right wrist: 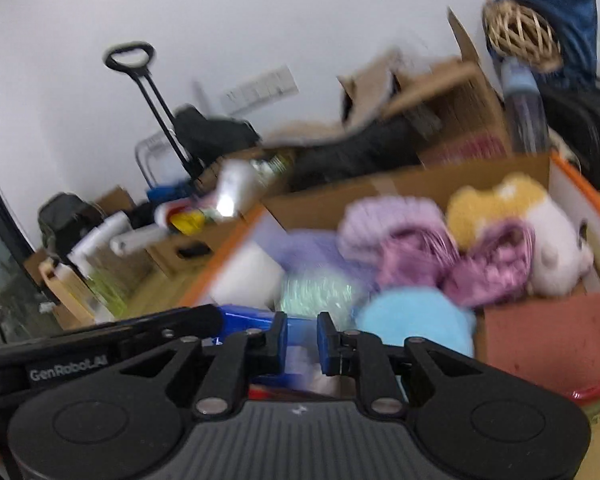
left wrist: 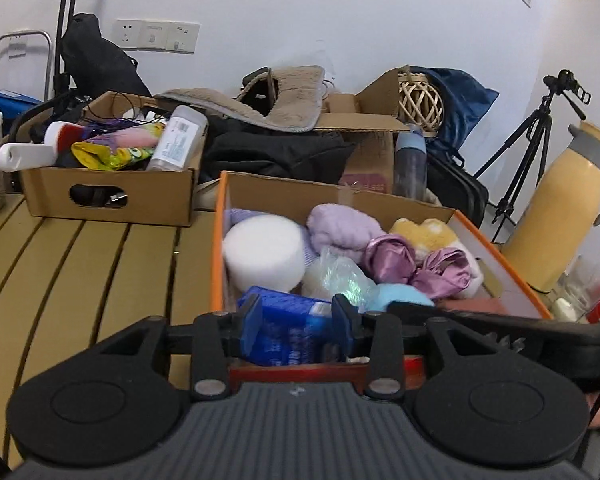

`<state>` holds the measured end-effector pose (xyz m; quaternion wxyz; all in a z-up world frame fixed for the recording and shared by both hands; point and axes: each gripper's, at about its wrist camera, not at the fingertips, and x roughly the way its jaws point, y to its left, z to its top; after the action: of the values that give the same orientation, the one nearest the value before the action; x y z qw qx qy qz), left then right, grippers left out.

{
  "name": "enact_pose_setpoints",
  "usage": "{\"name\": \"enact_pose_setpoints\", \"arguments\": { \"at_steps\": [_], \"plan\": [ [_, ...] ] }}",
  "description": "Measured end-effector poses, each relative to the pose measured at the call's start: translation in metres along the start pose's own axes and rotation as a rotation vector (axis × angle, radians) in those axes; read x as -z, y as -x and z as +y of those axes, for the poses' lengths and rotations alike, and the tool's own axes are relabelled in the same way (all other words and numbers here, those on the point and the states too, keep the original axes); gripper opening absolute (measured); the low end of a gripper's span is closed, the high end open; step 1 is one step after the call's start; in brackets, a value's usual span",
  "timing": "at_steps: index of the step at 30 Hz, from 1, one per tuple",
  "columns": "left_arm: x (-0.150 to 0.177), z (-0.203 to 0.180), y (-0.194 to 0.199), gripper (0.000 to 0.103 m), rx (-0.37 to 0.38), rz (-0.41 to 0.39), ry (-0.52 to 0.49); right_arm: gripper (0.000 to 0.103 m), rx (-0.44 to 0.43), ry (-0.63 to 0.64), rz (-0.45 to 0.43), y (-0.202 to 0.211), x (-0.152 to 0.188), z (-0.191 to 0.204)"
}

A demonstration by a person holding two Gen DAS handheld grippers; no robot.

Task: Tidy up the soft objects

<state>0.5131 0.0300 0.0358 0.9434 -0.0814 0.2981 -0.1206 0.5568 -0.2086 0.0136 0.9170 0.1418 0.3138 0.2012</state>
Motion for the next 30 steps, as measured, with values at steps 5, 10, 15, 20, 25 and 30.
{"name": "enact_pose_setpoints", "arguments": {
  "at_steps": [5, 10, 15, 20, 25, 30],
  "plan": [
    [-0.011, -0.007, 0.017, 0.047, -0.043, -0.022, -0.011, 0.017, 0.042, 0.028, -0.046, 0.031, -0.009, -0.006],
    [-0.025, -0.027, 0.052, 0.063, -0.074, -0.052, -0.06, 0.021, 0.141, 0.112, -0.092, 0.08, -0.03, -0.008],
    [-0.028, -0.051, 0.089, 0.074, -0.117, -0.108, -0.112, 0.035, 0.243, 0.185, -0.107, 0.134, -0.042, -0.013],
    [-0.021, -0.075, 0.119, 0.089, -0.159, -0.171, -0.156, 0.06, 0.305, 0.218, -0.151, 0.178, -0.033, -0.012],
    [-0.009, -0.094, 0.14, 0.101, -0.194, -0.257, -0.18, 0.086, 0.325, 0.235, -0.222, 0.206, -0.02, -0.006],
    [0.001, -0.103, 0.152, 0.103, -0.203, -0.296, -0.187, 0.088, 0.314, 0.252, -0.296, 0.226, -0.012, 0.004]
  ]
}}
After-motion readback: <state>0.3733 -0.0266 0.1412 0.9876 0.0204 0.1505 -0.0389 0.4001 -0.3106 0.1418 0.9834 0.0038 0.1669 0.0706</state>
